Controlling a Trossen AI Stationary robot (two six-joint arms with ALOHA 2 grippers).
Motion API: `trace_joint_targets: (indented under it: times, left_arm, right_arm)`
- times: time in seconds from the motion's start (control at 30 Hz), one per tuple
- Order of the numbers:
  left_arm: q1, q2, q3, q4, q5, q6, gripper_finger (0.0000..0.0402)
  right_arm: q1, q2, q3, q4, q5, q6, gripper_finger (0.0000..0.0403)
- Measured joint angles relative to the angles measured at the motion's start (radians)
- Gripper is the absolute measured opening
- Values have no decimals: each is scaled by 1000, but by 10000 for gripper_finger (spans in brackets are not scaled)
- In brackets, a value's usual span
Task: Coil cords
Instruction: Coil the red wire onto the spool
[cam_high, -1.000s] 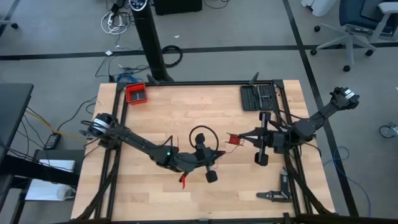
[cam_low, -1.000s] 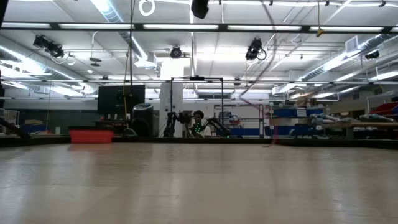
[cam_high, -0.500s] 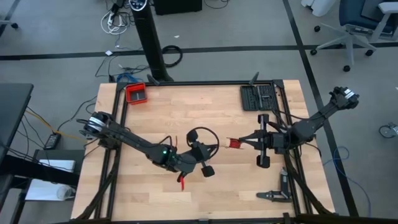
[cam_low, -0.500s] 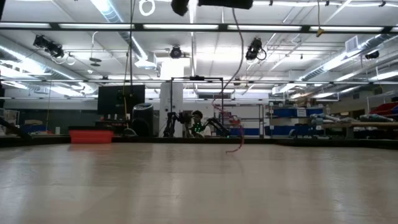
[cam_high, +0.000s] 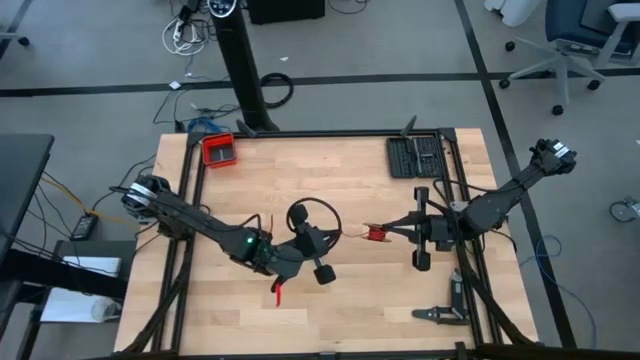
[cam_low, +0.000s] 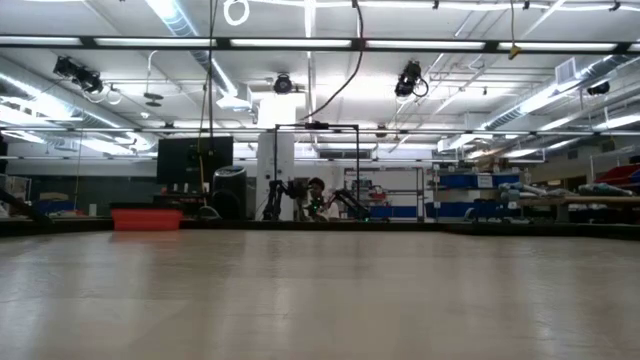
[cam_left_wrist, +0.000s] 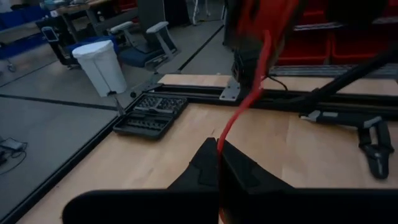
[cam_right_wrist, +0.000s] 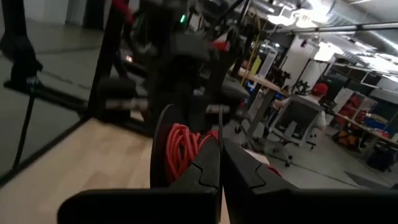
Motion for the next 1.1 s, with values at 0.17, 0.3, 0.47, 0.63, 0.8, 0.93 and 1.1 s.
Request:
trace_joint_targets:
  times: [0.17, 0.3, 0.47, 0.63, 0.8, 0.93, 1.1]
  left_arm:
    - [-4, 0, 37, 6, 29, -3, 0]
    - [-6, 0, 51, 29, 63, -23, 0]
    - [-5, 4, 51, 82, 95, -28, 0]
    - [0, 26, 51, 138, 103, -23, 0]
    - [19, 64, 52, 217, 127, -22, 0]
    - [39, 103, 51, 276, 130, -22, 0]
    - [57, 144, 51, 377, 126, 7, 0]
  right_arm:
    - [-20, 1, 0, -67, 5, -12, 1]
    - [-42, 13, 0, -93, 51, -12, 1]
    - [-66, 46, 0, -93, 113, -12, 1]
    - [-85, 94, 0, -74, 186, -11, 1]
    - [-92, 165, 2, 2, 243, -12, 1]
    - [-97, 211, 2, 30, 278, -13, 1]
    - [-107, 251, 2, 56, 290, -11, 1]
